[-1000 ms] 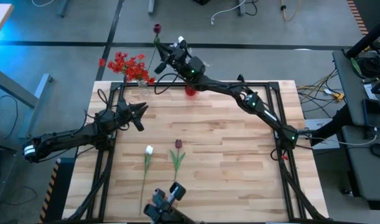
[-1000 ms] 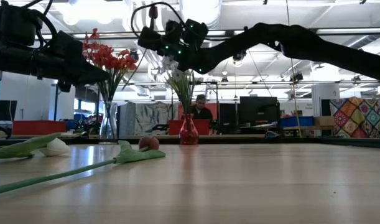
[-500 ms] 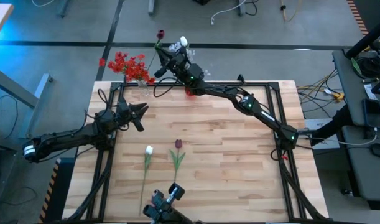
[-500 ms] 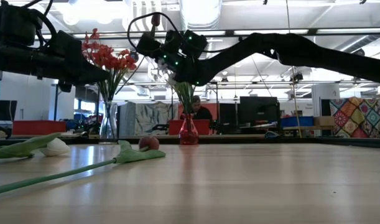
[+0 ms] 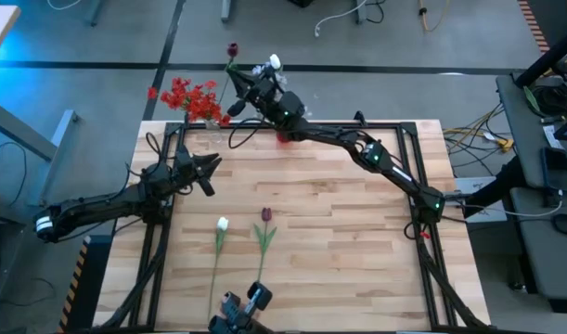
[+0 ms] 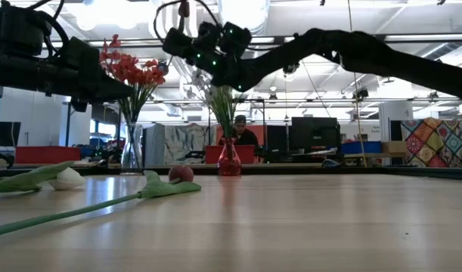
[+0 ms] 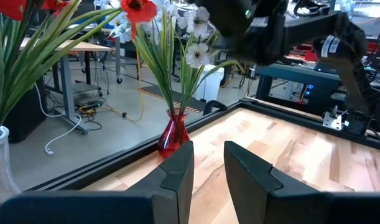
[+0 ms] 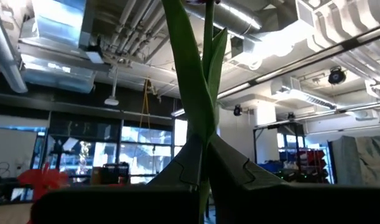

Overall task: Sort flowers into vase by color
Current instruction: Put the top red flower into the transparent vase

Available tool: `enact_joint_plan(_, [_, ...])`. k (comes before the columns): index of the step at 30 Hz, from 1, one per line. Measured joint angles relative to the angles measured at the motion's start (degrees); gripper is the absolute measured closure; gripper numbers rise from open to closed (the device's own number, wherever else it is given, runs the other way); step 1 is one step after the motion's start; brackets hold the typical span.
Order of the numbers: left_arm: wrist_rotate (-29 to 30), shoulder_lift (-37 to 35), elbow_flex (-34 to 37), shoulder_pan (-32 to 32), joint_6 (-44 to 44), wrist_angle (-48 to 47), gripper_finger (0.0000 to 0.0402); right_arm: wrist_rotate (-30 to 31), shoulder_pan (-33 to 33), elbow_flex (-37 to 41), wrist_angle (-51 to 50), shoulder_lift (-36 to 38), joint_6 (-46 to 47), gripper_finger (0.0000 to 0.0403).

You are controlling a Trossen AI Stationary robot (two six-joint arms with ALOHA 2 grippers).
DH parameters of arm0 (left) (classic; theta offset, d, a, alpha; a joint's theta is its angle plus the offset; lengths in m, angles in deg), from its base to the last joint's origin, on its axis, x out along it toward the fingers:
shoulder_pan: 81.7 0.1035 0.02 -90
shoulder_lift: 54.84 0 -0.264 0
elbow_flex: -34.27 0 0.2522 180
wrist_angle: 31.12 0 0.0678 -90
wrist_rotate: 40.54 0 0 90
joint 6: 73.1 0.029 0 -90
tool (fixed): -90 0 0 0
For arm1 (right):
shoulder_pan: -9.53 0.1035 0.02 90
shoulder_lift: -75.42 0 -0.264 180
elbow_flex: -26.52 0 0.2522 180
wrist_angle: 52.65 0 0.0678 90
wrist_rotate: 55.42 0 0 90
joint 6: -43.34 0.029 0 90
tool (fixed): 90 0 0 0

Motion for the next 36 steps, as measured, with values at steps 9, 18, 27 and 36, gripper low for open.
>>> enact_joint_plan(9, [0.07, -0.07, 0.00, 0.02, 0.00, 0.00, 0.0327, -2.07, 1.50, 0.00, -15.16, 6.14, -5.25, 0.0391])
enact_joint_plan(18, [0.24, -0.84, 0.00, 0.04, 1.36, 0.00, 0.0327, -3.40, 2.35, 0.00, -37.19, 15.13, -12.53, 0.0391])
enact_joint_plan(27, [16.08, -0.87, -4.15, 0.17, 1.72, -6.10, 0.0327, -3.53, 4.68, 0.09, -59.24, 24.75, -20.36, 0.0391])
enact_joint_plan(36, [15.17, 6.94, -12.58, 5.57, 9.01, -8.01, 0.0396, -7.89, 6.72, 0.43, -70.34, 28.10, -20.70, 0.0391])
